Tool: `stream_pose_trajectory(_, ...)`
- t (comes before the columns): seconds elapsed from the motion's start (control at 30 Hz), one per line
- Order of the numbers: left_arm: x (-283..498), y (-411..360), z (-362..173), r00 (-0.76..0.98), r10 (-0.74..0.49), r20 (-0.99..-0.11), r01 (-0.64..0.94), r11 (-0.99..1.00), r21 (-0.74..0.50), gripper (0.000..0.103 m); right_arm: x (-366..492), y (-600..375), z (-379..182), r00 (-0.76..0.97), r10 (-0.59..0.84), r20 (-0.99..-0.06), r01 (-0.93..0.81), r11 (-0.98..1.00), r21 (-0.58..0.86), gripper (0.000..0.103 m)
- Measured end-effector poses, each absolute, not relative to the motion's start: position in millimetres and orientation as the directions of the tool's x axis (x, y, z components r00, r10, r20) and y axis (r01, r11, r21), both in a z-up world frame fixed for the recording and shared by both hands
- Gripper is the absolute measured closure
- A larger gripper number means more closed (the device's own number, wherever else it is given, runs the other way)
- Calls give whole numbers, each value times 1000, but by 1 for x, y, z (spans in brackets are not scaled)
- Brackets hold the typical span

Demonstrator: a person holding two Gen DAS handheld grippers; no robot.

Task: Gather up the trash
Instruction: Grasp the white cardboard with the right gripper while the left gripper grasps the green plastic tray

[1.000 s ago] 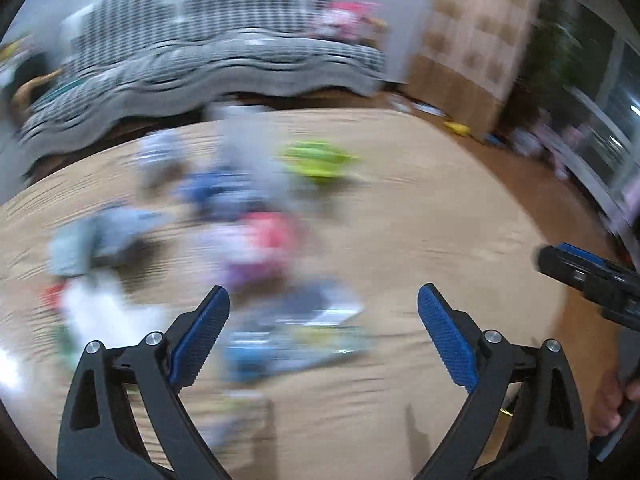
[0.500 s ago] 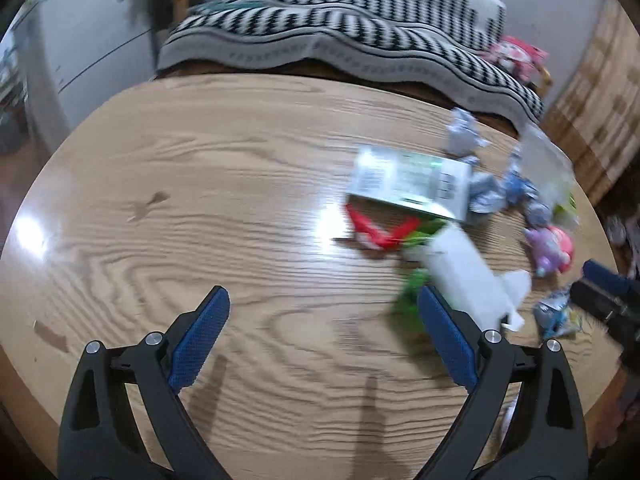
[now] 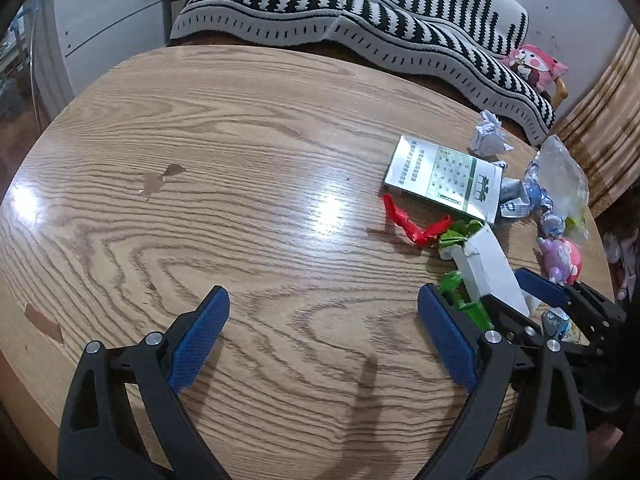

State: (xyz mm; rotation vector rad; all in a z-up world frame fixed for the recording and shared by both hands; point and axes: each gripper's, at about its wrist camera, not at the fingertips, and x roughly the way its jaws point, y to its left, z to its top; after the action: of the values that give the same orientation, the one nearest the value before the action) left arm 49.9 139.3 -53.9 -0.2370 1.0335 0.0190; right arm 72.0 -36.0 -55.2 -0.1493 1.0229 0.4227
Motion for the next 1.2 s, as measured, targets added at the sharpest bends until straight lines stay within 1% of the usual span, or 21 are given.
stream_pose_trajectory(0.07, 51, 135, -54, 512, -100, -853, -117, 976, -184, 11, 75, -34, -57, 440, 274, -855, -419, 905, 75, 64)
stream_pose_trajectory(0.1, 51, 132, -54, 513, -102, -852, -110, 977, -183, 11, 75, -34, -56, 440, 274, -855, -420, 905, 74, 68)
stream_pose_trajectory(0.17, 52, 127, -53, 514, -105, -852, -99, 979, -180, 11, 73, -36, -51, 451, 284, -846, -418, 905, 81, 70)
stream_pose_trajectory(0.3, 53, 116, -56, 508, -108, -854, -86, 981, -175, 11, 67, -53, -31, 475, 327, -817, -400, 907, 130, 71)
stream_pose_trajectory(0.53, 58, 78, -63, 505, -106, -857, -46, 988, -149, 11, 57, -88, -11, 511, 344, -788, -353, 919, 173, 71)
stream_pose_trajectory(0.77, 58, 43, -60, 529, -75, -845, -10, 995, -95, 11, 42, -112, 1, 534, 336, -776, -334, 927, 171, 71)
stream_pose_trajectory(0.93, 57, 36, -56, 533, -88, -842, -29, 992, -122, 11, 34, -129, 9, 551, 327, -768, -315, 933, 171, 71)
stream_pose_trajectory(1.07, 59, 24, -60, 517, -90, -851, -20, 993, -117, 11, 29, -136, 12, 557, 322, -765, -306, 937, 171, 71)
stream_pose_trajectory(1.2, 60, 15, -68, 491, -64, -869, -26, 996, -88, 11, 24, -144, 14, 564, 315, -763, -296, 940, 170, 71)
